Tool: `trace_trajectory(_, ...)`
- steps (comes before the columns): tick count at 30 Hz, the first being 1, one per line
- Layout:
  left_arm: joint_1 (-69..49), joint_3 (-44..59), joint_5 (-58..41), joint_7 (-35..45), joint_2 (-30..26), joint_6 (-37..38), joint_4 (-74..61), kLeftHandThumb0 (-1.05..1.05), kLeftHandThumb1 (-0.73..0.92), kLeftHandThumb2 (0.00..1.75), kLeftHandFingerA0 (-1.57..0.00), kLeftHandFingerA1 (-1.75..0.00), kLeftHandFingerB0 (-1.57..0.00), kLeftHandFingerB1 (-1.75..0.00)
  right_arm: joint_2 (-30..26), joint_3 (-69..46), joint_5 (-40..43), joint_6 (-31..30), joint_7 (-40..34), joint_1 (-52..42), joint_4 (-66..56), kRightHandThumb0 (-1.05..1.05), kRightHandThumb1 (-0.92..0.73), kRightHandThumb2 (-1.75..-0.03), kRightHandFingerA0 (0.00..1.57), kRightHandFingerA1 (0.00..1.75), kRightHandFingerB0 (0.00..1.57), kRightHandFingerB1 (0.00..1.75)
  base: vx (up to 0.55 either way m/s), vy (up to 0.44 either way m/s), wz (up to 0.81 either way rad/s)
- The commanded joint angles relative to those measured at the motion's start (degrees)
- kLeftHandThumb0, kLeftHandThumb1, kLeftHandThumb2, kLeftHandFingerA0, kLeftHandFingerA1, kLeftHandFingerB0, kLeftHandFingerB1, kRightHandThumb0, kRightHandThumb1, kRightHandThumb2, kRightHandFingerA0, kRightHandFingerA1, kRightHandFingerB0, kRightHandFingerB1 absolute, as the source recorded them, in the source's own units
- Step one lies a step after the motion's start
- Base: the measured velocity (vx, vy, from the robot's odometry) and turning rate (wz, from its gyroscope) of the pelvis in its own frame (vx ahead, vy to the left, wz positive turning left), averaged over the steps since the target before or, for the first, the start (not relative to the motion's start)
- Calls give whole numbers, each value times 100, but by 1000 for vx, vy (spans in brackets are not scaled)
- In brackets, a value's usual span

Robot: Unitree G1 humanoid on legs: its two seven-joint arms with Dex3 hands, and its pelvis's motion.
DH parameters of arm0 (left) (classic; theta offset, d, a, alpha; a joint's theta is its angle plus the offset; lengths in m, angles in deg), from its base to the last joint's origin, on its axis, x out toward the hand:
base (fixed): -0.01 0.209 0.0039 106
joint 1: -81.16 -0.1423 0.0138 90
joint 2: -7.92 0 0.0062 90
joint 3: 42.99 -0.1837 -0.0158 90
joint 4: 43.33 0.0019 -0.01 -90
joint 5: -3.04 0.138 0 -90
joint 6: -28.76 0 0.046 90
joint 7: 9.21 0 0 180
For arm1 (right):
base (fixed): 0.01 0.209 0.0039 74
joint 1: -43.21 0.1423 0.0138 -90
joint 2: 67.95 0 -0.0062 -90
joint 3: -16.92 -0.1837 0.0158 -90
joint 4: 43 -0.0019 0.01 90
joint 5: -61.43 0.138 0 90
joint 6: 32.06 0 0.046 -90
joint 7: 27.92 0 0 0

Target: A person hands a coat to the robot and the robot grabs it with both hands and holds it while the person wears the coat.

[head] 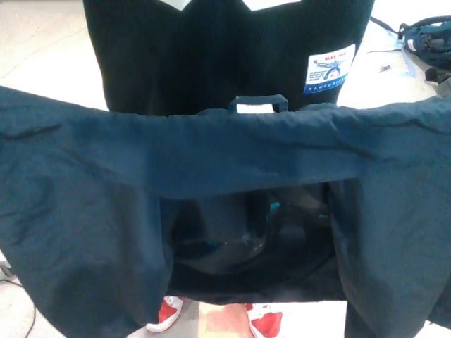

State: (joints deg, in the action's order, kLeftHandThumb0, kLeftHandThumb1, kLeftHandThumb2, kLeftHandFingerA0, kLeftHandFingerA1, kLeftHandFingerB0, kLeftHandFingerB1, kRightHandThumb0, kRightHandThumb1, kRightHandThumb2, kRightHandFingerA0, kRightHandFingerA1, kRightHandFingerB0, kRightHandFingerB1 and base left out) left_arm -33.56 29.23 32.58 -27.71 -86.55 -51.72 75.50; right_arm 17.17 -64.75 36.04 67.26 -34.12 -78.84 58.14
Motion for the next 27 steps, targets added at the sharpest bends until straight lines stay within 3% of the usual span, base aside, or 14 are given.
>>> trace_trajectory(1,-594,-175,1458,-2612,-757,1872,-964,-41,82,65,-65,-39,-45,-34,-324,-430,-675,2143,-1604,-826,-1144,-37,-83,-65,88,57,50,41,0,0,0)
trace_trajectory(10,-1448,1311,986,-2769,-1046,3857,-3062,-64,68,62,-45,-35,-38,-33,237,-1755,52,3649,-1831,-1317,-2815,-63,-73,-62,61,48,38,36,0,0,0)
trace_trajectory(11,-1543,1642,723,-2508,-1055,4246,-3405,-71,58,92,-38,-49,-27,-42,268,-1932,360,3839,-1693,-1264,-3074,-60,-56,-96,54,62,24,47,0,0,0)
trace_trajectory(13,-1578,1827,616,-2400,-1053,4471,-3572,-71,58,92,-38,-49,-27,-42,266,-2036,498,3956,-1615,-1230,-3190,-60,-56,-96,54,62,24,47,0,0,0)
trace_trajectory(14,-1617,1996,356,-2168,-1036,4641,-3793,-68,65,60,-41,-35,-40,-33,250,-2163,590,4001,-1566,-1164,-3328,-61,-55,-95,50,61,20,46,0,0,0)
trace_trajectory(15,-1672,2196,57,-1942,-1031,4781,-4097,-86,59,92,-30,-42,-39,-45,213,-2310,756,3960,-1473,-1110,-3576,-72,-76,-63,45,46,27,34,0,0,0)
trace_trajectory(17,-1797,2642,-476,-1574,-1057,4967,-4757,-81,53,90,-26,-42,-37,-46,89,-2644,1135,3924,-1295,-950,-4039,-75,-77,-63,36,45,24,33,0,0,0)
trace_trajectory(18,-1819,2796,-647,-1468,-1075,5052,-4953,-79,51,89,-26,-43,-37,-45,36,-2780,1273,3927,-1235,-889,-4168,-79,-62,-92,25,51,15,43,0,0,0)
trace_trajectory(20,-1790,2989,-795,-1391,-1058,5187,-5125,-81,52,90,-27,-43,-36,-44,11,-2998,1404,3847,-1156,-895,-4332,-81,-64,-96,23,51,12,42,0,0,0)
trace_trajectory(23,-1771,3347,-1268,-1183,-1190,5599,-5506,-75,47,86,-26,-45,-34,-45,-148,-3297,2131,3658,-850,-972,-4829,-80,-59,-95,23,53,7,38,0,0,0)
trace_trajectory(24,-1784,3405,-1339,-1152,-1185,5636,-5594,-74,46,86,-26,-45,-33,-45,-140,-3320,2227,3660,-835,-959,-4872,-78,-73,-62,28,43,15,28,0,0,0)
trace_trajectory(25,-1802,3462,-1386,-1125,-1166,5650,-5675,-74,46,86,-26,-45,-33,-45,-119,-3334,2304,3671,-824,-945,-4896,-78,-73,-62,28,43,15,28,0,0,0)
trace_trajectory(26,-1800,3515,-1507,-1092,-1181,5698,-5802,-78,54,59,-34,-37,-38,-34,-89,-3369,2388,3680,-828,-924,-4958,-78,-74,-63,27,41,15,27,0,0,0)
trace_trajectory(27,-1795,3610,-1642,-1071,-1163,5687,-5996,-99,54,93,-41,-47,-35,-39,-115,-3442,2514,3672,-813,-864,-5050,-78,-60,-96,23,52,6,39,0,0,0)
